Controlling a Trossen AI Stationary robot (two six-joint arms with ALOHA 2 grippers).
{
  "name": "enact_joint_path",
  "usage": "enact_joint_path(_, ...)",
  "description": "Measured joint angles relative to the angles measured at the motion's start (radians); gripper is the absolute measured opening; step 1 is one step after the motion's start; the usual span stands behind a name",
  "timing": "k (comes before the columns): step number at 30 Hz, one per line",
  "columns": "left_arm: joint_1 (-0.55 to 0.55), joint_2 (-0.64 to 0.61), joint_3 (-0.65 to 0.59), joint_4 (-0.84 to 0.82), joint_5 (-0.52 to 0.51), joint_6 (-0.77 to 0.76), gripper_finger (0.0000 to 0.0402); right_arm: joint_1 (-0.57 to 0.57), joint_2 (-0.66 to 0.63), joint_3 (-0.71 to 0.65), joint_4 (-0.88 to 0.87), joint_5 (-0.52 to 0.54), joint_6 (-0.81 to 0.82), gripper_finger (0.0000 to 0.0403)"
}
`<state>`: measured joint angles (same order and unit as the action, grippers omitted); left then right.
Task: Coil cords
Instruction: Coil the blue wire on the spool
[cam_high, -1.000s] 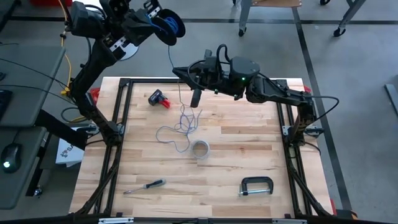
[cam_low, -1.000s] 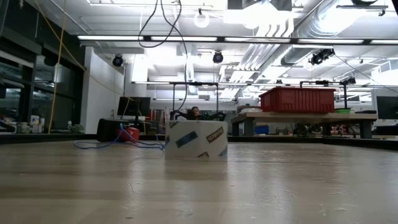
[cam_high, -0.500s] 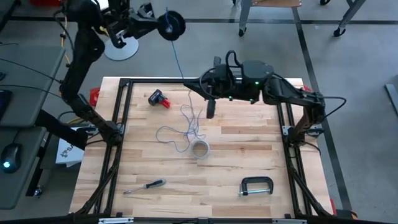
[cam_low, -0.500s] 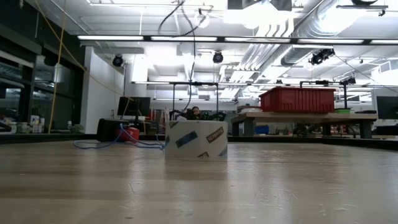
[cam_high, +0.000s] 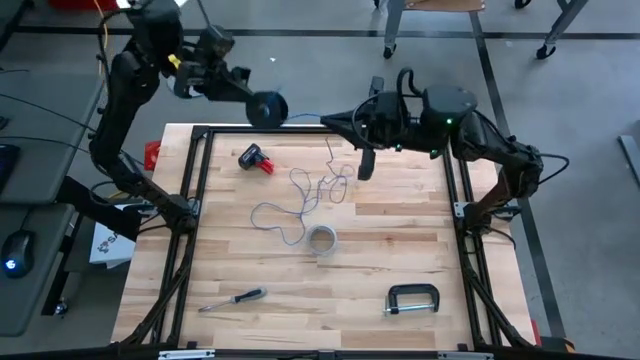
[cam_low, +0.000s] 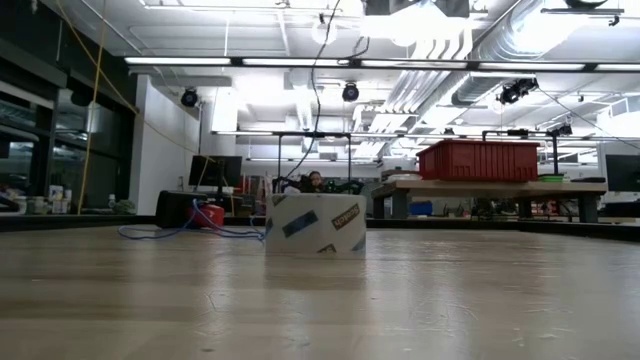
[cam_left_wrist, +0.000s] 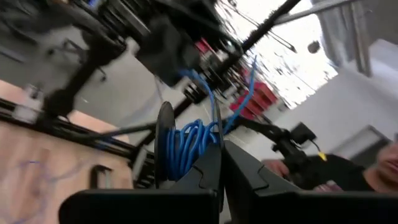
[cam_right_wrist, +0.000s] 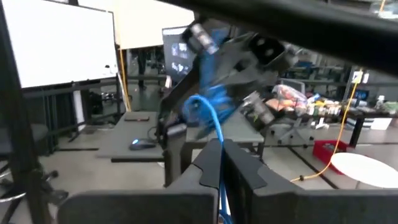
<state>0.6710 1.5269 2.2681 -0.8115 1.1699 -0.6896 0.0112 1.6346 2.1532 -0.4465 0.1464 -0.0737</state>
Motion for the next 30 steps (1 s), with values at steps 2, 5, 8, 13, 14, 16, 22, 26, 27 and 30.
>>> enact_joint_path(2, -0.039, 0.010, 0.000, 0.001, -0.001, -0.014, 0.0000, -0.014, 0.002, 0.000, 0.018, -0.021, -0.006, 0.0000)
enact_joint_path(5, -0.099, 0.033, 0.000, 0.004, -0.005, -0.015, 0.0000, -0.034, 0.012, 0.000, 0.056, -0.051, -0.006, 0.0000)
enact_joint_path(8, -0.160, 0.064, 0.000, 0.043, -0.009, -0.024, 0.0000, -0.052, 0.024, 0.000, 0.097, -0.079, -0.006, 0.0000)
enact_joint_path(13, -0.248, 0.127, 0.000, 0.240, 0.015, -0.145, 0.0000, -0.070, 0.053, 0.000, 0.173, -0.136, 0.005, 0.0000)
enact_joint_path(14, -0.264, 0.142, 0.000, 0.296, 0.024, -0.180, 0.0000, -0.071, 0.061, 0.000, 0.188, -0.152, 0.015, 0.0000)
enact_joint_path(16, -0.291, 0.167, 0.000, 0.410, 0.041, -0.253, 0.0000, -0.070, 0.074, 0.000, 0.203, -0.181, 0.030, 0.0000)
enact_joint_path(22, -0.335, 0.218, 0.000, 0.760, 0.054, -0.420, 0.0000, -0.055, 0.088, 0.000, 0.212, -0.237, 0.077, 0.0000)
enact_joint_path(26, -0.339, 0.246, 0.000, 0.966, 0.010, -0.467, 0.0000, -0.042, 0.099, 0.000, 0.229, -0.243, 0.095, 0.0000)
enact_joint_path(27, -0.337, 0.252, 0.000, 1.006, -0.004, -0.470, 0.0000, -0.038, 0.105, 0.000, 0.241, -0.237, 0.099, 0.0000)
enact_joint_path(30, -0.337, 0.259, 0.000, 1.054, -0.027, -0.462, 0.0000, -0.034, 0.110, 0.001, 0.278, -0.207, 0.100, 0.0000)
